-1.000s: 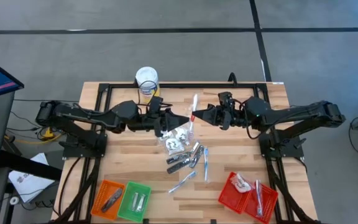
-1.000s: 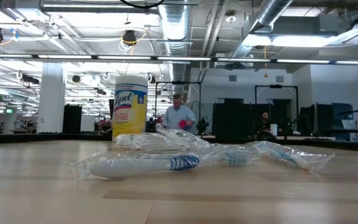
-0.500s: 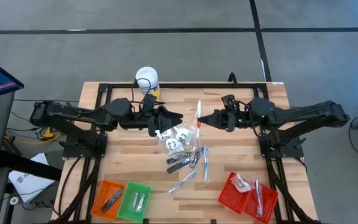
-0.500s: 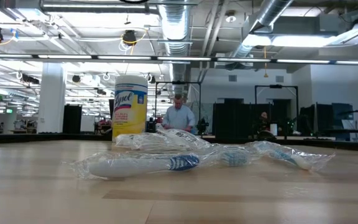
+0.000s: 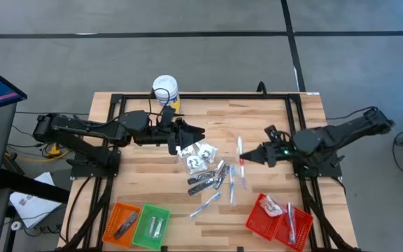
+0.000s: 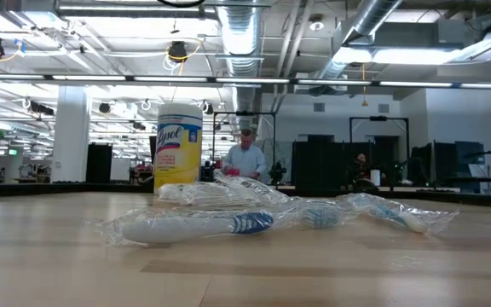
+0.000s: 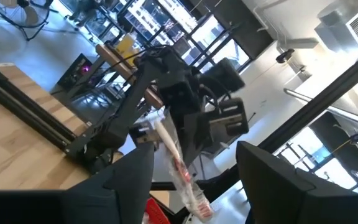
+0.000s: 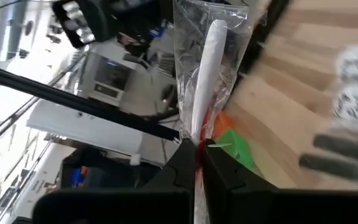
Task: Pick & Place Travel size toiletries
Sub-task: Put the red toothbrush into the right red basket
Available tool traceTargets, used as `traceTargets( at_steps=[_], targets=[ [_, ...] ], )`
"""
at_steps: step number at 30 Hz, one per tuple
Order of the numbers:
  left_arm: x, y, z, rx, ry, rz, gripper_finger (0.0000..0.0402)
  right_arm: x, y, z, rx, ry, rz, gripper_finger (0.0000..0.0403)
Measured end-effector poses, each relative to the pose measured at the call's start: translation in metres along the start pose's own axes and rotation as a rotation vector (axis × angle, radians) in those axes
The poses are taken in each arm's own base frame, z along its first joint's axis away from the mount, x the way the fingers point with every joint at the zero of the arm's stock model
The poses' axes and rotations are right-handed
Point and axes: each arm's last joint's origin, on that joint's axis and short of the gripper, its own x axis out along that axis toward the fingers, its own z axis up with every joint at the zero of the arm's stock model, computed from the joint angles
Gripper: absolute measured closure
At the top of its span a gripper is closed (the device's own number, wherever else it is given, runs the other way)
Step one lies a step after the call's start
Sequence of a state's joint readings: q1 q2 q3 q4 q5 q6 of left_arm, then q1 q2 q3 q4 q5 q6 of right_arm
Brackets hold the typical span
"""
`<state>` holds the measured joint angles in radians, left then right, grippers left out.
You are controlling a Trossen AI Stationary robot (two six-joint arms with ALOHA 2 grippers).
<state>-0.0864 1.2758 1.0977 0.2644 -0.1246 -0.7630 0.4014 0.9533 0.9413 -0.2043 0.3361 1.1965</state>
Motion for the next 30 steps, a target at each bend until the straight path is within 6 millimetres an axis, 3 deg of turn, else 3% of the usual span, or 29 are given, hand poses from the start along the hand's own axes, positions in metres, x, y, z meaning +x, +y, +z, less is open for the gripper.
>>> traceTargets(
  at_steps=[16,30],
  targets=[
    [0.000,0.000,0.000,0.026,0.001,0.004,0.0204,-0.042,-0.022,-0.061,0.158,0.099,-0.324,0.0401],
    [0.001,0.009,0.007,0.034,-0.022,0.034,0.0211,-0.075,-0.029,-0.104,0.332,0.193,-0.419,0.0401]
  ],
)
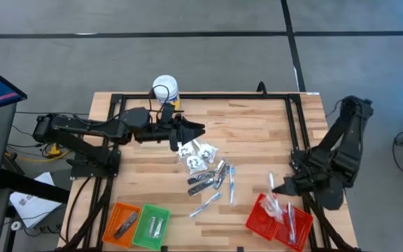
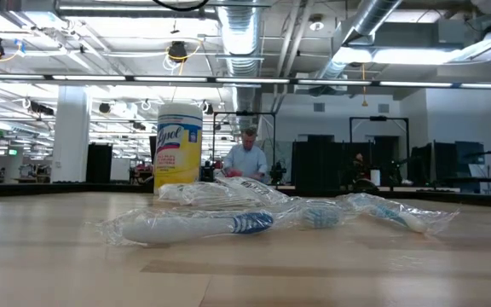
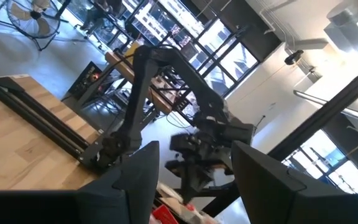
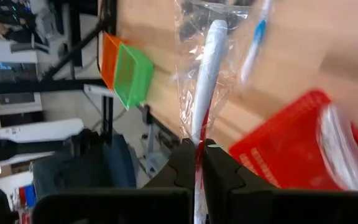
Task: Pick & Place Travel size toiletries
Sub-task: Put the red toothbrush into the right red basket
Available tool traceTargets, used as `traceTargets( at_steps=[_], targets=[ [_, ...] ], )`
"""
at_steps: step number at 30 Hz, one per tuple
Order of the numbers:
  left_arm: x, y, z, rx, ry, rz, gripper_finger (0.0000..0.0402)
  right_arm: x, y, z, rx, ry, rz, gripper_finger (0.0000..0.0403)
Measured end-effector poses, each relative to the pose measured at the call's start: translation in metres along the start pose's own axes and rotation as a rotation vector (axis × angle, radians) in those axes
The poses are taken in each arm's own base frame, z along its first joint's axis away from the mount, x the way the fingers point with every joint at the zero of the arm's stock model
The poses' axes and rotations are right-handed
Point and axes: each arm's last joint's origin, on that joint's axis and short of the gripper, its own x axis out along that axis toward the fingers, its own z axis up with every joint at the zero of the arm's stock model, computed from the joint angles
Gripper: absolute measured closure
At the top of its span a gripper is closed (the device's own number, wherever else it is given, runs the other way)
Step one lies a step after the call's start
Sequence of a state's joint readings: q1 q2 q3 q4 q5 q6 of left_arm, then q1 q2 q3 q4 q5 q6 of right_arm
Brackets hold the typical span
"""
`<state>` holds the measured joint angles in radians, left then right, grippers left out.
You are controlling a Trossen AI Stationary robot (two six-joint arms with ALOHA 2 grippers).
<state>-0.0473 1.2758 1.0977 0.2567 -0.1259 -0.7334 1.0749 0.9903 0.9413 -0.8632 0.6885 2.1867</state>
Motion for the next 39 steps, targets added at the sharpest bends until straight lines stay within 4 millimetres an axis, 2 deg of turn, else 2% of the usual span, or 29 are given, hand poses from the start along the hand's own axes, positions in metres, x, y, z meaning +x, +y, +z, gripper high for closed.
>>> traceTargets(
  at_steps=[3,9,16,21,26,34,39],
  targets=[
    [0.000,0.001,0.001,0.001,-0.002,0.005,0.0212,-0.002,0.004,-0.010,0.008,0.045,0.011,0.0402],
    [0.000,0.001,0.001,0.001,-0.001,0.007,0.0215,-0.021,0.040,-0.028,-0.034,0.118,-0.043,0.0402],
    [0.002,0.004,0.000,0.018,-0.001,0.014,0.0215,-0.042,0.084,-0.048,-0.122,0.139,-0.298,0.0403],
    [0.005,0.005,-0.002,0.018,0.004,0.016,0.0215,-0.038,0.097,-0.061,-0.152,0.167,-0.560,0.0403],
    [0.007,0.006,-0.005,0.000,0.014,0.020,0.0215,-0.017,0.087,-0.075,-0.163,0.150,-0.652,0.0403],
    [0.010,0.008,-0.010,-0.018,0.034,0.027,0.0215,0.023,0.052,-0.095,-0.222,0.122,-0.895,0.0402],
    [0.012,0.008,-0.014,-0.025,0.048,0.028,0.0215,0.046,0.035,-0.094,-0.230,0.047,-0.987,0.0397]
  ],
)
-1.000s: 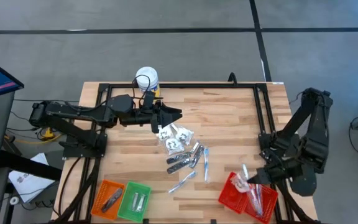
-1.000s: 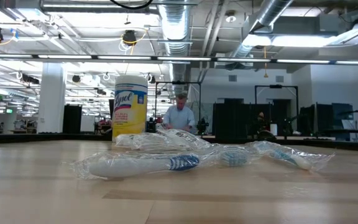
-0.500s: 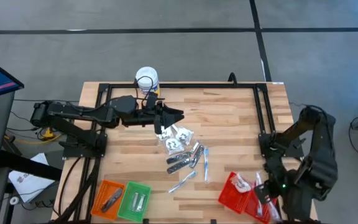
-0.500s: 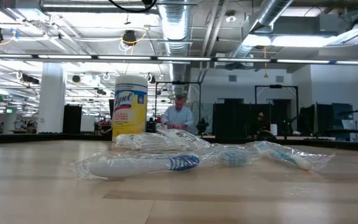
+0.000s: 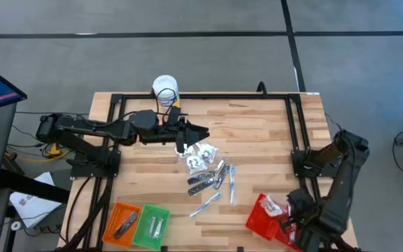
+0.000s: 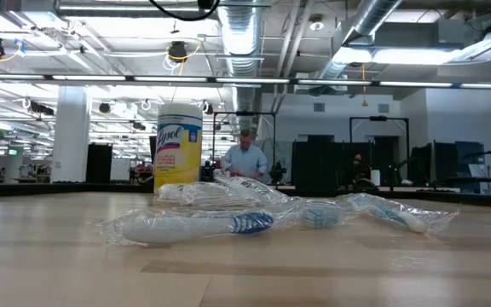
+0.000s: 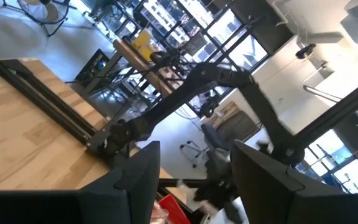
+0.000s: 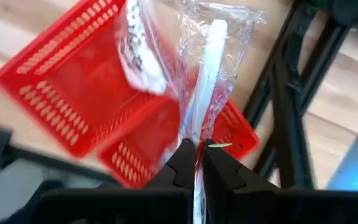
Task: Pick & Place Travel size toiletries
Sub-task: Put the red toothbrush into the right red basket
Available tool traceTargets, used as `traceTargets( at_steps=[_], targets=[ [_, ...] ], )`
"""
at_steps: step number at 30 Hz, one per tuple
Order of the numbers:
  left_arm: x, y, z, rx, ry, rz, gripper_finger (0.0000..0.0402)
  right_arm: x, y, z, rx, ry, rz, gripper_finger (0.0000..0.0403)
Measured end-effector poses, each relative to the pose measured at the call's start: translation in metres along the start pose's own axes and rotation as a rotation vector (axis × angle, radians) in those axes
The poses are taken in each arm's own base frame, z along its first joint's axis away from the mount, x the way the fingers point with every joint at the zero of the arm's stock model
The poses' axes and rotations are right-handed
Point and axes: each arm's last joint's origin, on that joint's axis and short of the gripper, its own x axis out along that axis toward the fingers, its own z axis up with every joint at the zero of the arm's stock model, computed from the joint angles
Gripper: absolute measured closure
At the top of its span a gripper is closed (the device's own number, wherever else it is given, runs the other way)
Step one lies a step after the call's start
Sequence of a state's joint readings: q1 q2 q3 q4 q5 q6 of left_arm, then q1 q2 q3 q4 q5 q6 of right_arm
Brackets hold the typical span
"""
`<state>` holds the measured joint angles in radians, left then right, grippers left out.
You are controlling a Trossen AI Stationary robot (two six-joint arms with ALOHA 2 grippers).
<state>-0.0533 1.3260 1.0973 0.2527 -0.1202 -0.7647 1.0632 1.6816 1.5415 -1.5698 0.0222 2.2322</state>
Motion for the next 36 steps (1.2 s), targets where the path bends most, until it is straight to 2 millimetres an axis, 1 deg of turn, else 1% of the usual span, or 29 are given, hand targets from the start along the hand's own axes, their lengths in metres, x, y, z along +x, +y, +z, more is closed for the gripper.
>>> traceTargets(
  at_steps=[5,10,17,22,25,31,36],
  targets=[
    [0.000,-0.001,-0.001,-0.003,0.004,-0.007,0.0215,0.019,0.009,0.002,0.022,-0.050,-0.066,0.0397],
    [-0.001,-0.004,-0.004,-0.004,0.015,-0.018,0.0215,0.034,0.018,-0.005,0.020,-0.079,-0.116,0.0398],
    [-0.001,-0.005,-0.004,-0.004,0.016,-0.019,0.0215,0.063,0.030,-0.022,0.017,-0.107,-0.230,0.0398],
    [-0.001,-0.005,-0.004,-0.004,0.016,-0.019,0.0215,0.080,0.038,-0.029,0.022,-0.123,-0.294,0.0397],
    [-0.001,-0.005,-0.004,-0.004,0.015,-0.018,0.0215,0.085,0.040,-0.030,0.024,-0.133,-0.310,0.0394],
    [-0.001,-0.004,-0.003,-0.004,0.013,-0.017,0.0215,0.085,0.043,-0.026,0.047,-0.132,-0.313,0.0383],
    [-0.001,-0.004,-0.003,-0.002,0.010,-0.014,0.0215,0.086,0.047,-0.025,0.055,-0.115,-0.291,0.0360]
  ],
)
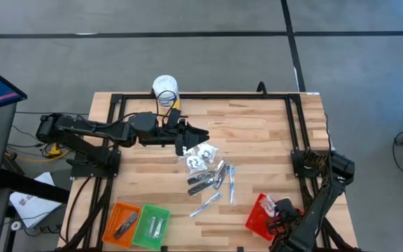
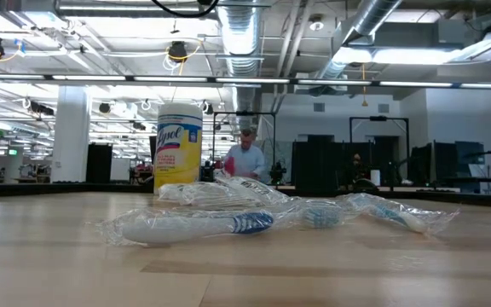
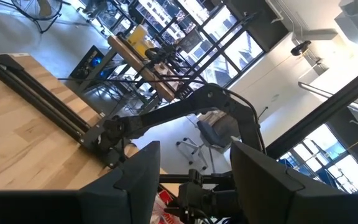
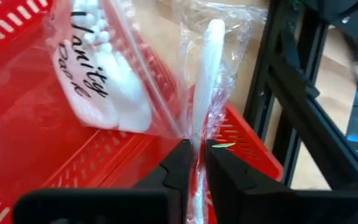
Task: Pick & Place Travel size toiletries
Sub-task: Put the red toothbrush into the right red basket, then put the cotton pods into the left red basket
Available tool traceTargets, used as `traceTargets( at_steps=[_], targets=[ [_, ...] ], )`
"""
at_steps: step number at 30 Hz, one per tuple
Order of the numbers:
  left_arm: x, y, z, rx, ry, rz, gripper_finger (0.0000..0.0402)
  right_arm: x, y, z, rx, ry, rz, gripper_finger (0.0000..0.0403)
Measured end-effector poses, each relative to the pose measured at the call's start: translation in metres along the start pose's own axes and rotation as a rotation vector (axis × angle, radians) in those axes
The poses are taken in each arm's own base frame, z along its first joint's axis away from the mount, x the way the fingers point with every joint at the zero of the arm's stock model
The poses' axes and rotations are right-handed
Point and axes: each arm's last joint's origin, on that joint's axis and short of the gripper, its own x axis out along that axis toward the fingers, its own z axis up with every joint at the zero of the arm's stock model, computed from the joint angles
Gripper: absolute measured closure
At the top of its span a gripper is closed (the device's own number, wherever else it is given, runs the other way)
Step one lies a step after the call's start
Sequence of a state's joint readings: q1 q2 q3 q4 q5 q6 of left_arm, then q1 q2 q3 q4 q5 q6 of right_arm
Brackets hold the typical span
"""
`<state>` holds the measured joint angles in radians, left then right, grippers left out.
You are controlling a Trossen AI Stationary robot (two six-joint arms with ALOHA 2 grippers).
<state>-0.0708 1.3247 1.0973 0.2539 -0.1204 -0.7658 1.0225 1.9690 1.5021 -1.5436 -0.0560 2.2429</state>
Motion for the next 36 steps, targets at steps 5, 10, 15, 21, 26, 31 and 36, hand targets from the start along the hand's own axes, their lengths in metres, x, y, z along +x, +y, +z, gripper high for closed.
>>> traceTargets(
  at_steps=[5,10,15,21,26,31,36],
  targets=[
    [0.000,0.000,0.000,0.002,0.000,0.000,0.0215,0.000,0.000,-0.003,-0.008,0.007,0.019,0.0315],
    [0.000,0.000,0.000,0.002,0.000,0.000,0.0215,0.000,-0.002,-0.003,-0.012,0.000,0.004,0.0256],
    [0.000,0.000,0.000,0.002,0.000,-0.001,0.0215,-0.002,-0.004,-0.001,-0.007,0.004,-0.024,0.0213],
    [0.000,0.000,0.000,0.009,0.001,-0.001,0.0215,-0.006,-0.006,0.003,-0.001,0.015,-0.012,0.0211],
    [0.000,0.000,0.000,0.009,0.002,-0.003,0.0215,-0.016,-0.011,0.013,0.010,0.026,0.037,0.0239],
    [0.000,0.000,0.000,0.010,0.002,-0.002,0.0215,-0.037,-0.022,0.038,0.048,0.021,0.161,0.0286],
    [0.000,0.000,0.000,0.009,0.002,-0.003,0.0215,-0.059,-0.038,0.072,0.069,0.015,0.305,0.0333]
  ],
)
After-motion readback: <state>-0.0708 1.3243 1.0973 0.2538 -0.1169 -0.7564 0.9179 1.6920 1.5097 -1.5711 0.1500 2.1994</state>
